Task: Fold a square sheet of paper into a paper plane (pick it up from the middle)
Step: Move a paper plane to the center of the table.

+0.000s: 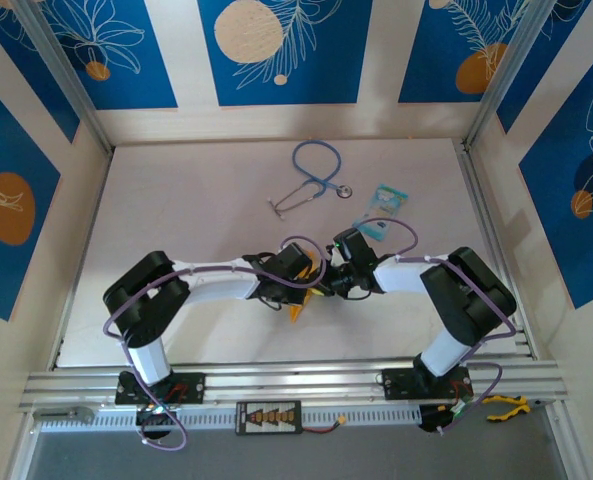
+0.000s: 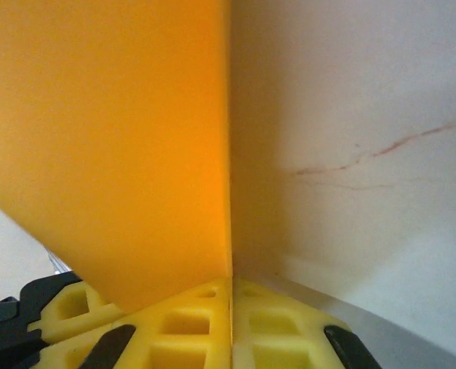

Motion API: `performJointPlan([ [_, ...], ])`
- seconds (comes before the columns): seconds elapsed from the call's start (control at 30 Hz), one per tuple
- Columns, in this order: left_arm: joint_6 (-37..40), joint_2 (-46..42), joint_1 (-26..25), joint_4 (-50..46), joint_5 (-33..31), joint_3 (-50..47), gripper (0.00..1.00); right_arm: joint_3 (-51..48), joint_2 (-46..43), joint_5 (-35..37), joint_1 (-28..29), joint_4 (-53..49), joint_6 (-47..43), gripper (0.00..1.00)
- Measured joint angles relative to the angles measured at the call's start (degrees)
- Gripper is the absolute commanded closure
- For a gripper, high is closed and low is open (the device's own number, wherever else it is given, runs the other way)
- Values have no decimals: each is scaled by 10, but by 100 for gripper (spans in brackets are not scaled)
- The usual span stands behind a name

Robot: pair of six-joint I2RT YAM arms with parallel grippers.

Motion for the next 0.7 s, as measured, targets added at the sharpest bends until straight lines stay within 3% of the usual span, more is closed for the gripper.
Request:
performJointPlan([
  [0.2, -9, -2, 0, -16, -38, 4, 97, -2, -43, 3, -12, -30, -14, 78],
  [0.47, -10, -1, 22, -75, -88, 35, 98, -20, -140, 32, -35, -73, -28, 74],
  [0.7, 4, 22, 64, -113, -104, 80, 100, -63, -174, 45, -48, -91, -27, 73],
])
